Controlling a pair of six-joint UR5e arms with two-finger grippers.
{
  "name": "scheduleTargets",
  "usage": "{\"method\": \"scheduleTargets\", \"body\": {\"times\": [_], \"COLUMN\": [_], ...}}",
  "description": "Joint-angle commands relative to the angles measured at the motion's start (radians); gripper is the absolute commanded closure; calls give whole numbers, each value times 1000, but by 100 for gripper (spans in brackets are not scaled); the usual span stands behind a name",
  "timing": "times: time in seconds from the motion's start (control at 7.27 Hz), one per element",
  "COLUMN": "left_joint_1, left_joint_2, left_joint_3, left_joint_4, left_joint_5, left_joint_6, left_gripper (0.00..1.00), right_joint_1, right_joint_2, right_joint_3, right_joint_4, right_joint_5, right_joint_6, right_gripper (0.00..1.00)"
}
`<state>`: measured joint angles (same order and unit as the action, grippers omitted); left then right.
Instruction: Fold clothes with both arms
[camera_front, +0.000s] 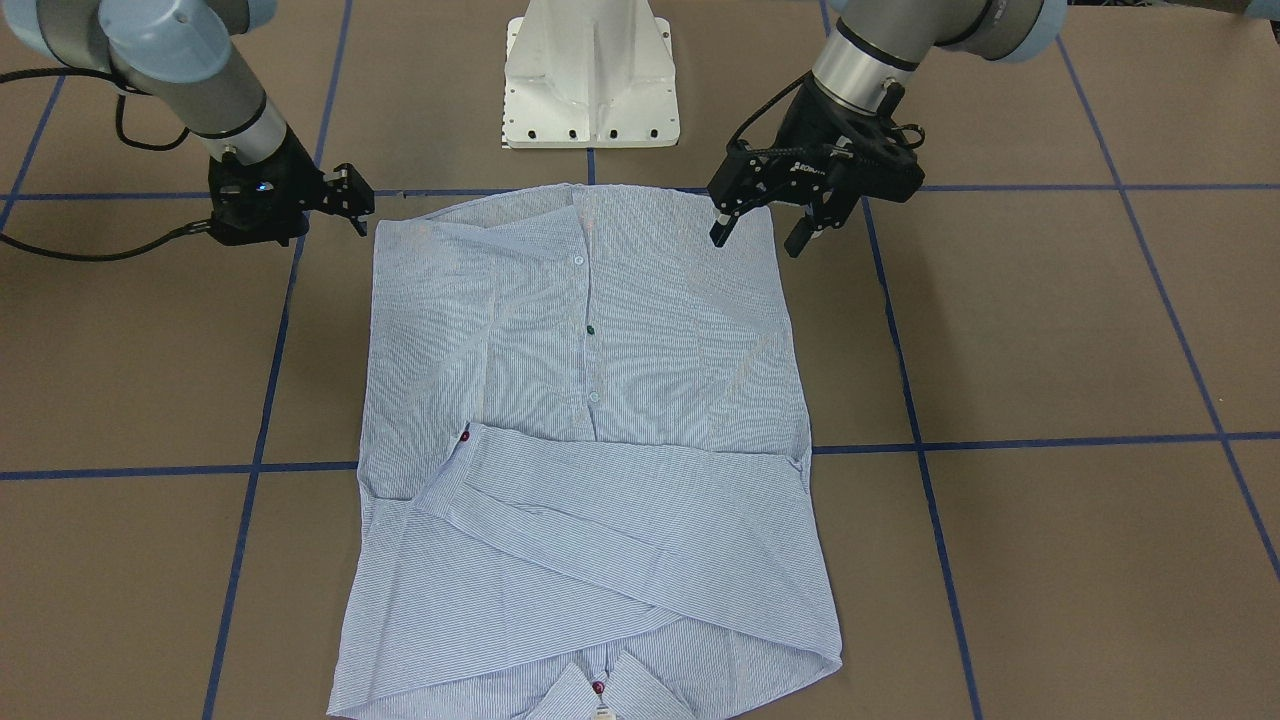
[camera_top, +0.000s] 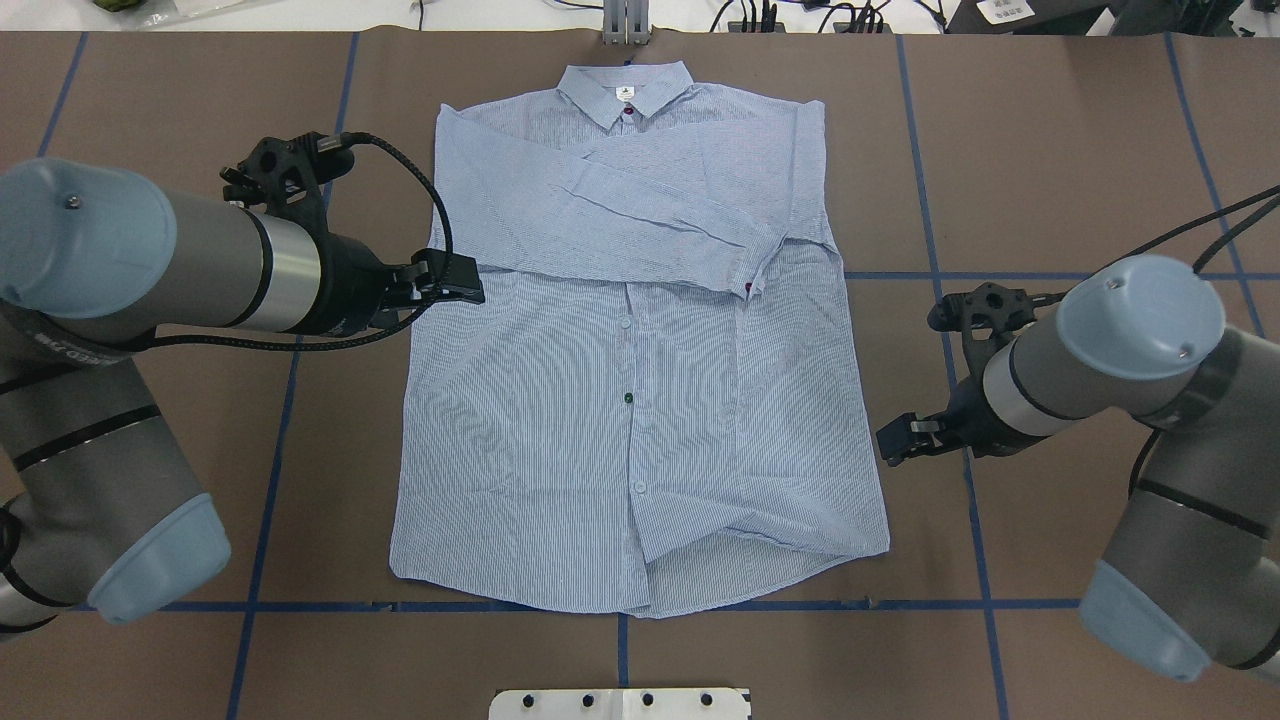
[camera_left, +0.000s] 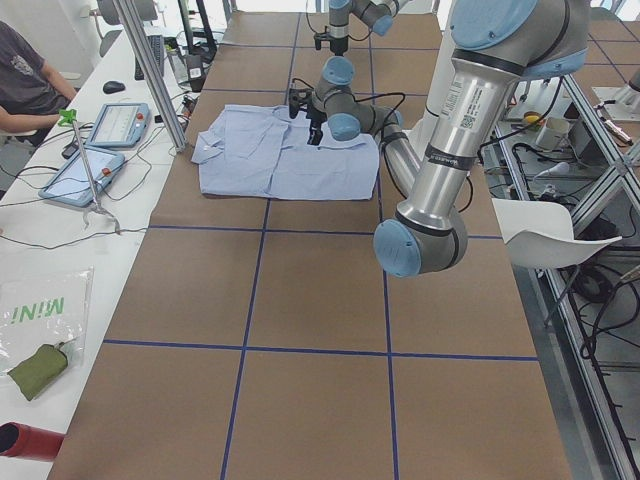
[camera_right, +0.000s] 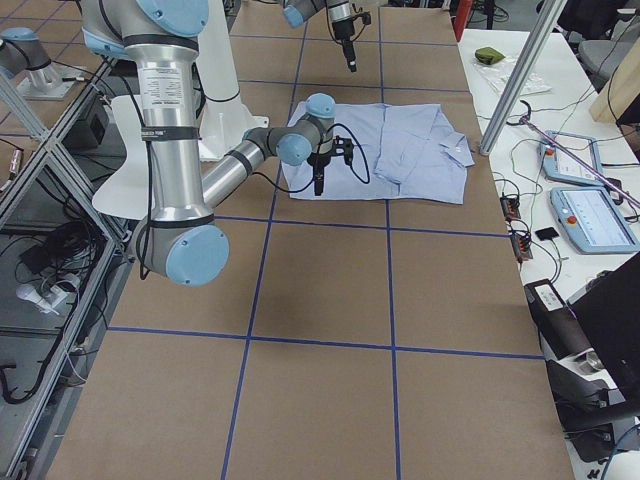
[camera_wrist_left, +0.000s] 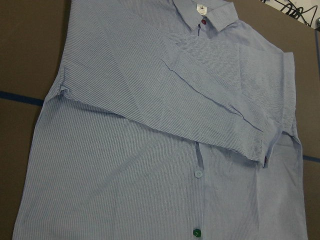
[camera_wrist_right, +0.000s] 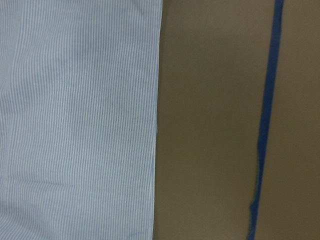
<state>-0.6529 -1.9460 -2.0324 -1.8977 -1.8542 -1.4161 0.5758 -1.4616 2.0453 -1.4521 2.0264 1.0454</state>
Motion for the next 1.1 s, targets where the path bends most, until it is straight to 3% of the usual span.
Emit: {"method": "scheduleTargets", "body": {"times": [0.0, 0.28, 0.96], "left_joint_1": [-1, -1, 1], "left_joint_2": [10, 13, 12], "left_joint_3": [0, 3, 1], "left_joint_4": [0, 0, 0], "left_joint_5": [3, 6, 7], "left_joint_6": [0, -1, -1], "left_gripper": [0, 0, 0], "right_joint_1": [-62, -70, -105], "right_joint_2": [21, 82, 81], "right_joint_3": [-60, -144, -149], "right_joint_4": [27, 27, 21], "right_joint_5": [-14, -15, -6], "right_joint_6": [24, 37, 51], "right_gripper": [2, 2, 16]}}
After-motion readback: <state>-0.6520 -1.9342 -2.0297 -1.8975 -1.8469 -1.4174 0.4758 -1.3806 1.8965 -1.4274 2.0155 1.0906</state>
